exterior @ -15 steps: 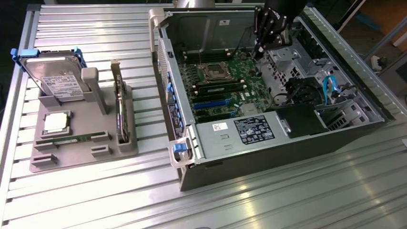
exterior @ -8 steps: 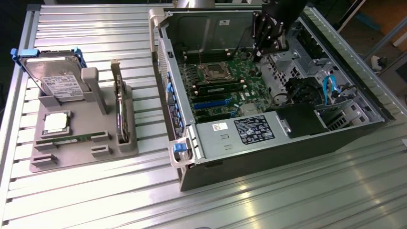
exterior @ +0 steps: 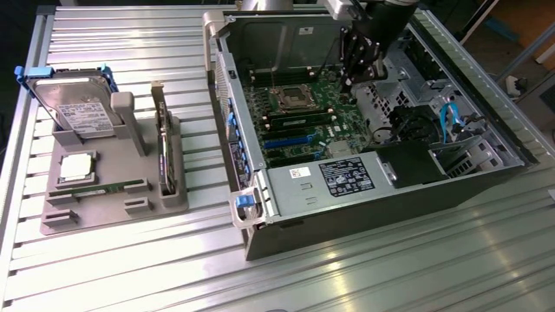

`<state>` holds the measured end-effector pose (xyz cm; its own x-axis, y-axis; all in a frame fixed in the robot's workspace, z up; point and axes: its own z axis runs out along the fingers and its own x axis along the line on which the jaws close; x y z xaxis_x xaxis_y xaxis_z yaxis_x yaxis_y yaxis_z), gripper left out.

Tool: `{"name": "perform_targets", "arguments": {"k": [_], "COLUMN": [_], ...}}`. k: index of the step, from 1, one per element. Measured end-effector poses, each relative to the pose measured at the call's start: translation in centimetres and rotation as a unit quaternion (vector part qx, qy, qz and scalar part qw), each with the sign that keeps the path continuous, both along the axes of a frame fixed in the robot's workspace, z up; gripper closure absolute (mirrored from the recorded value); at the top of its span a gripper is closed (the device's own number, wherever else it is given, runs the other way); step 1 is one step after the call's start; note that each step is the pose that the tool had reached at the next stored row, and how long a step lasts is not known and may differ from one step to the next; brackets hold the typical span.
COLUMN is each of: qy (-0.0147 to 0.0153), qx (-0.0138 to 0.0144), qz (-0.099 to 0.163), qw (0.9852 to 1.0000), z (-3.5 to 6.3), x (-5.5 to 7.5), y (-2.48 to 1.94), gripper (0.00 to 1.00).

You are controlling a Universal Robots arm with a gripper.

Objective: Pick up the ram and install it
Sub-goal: 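Press down the ram until it locks into place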

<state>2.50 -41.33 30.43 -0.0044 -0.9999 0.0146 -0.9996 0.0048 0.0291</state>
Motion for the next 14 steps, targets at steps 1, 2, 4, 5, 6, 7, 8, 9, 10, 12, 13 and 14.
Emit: {"name": "perform_targets", "arguments": {"k": [1,2,4,5,6,7,8,9,10,12,13,14], "qy": [0.0,0.0,0.0,0.0,0.0,0.0,0.0,0.0,0.0,0.0,0.0,0.0], "qx": [0.0,0.0,0.0,0.0,-0.0001,-0.0001,-0.0001,0.0,0.0,0.0,0.0,0.0], "qz": [0.0,0.0,0.0,0.0,0.0,0.0,0.0,0.0,0.0,0.0,0.0,0.0], "qw": [1.0,1.0,1.0,1.0,1.0,1.0,1.0,1.0,1.0,1.0,1.0,1.0], "z": [-0.23,-0.42,-0.84,-1.01,-1.19,-1.48,-1.67,-1.86,-2.08,-2.52,-2.7,-2.92], "x": [0.0,0.0,0.0,0.0,0.0,0.0,0.0,0.0,0.0,0.0,0.0,0.0], "y": [0.0,0.0,0.0,0.0,0.0,0.0,0.0,0.0,0.0,0.0,0.0,0.0], "gripper": [0.89,0.89,0.89,0.89,0.89,0.89,0.89,0.89,0.89,0.89,0.89,0.89]}}
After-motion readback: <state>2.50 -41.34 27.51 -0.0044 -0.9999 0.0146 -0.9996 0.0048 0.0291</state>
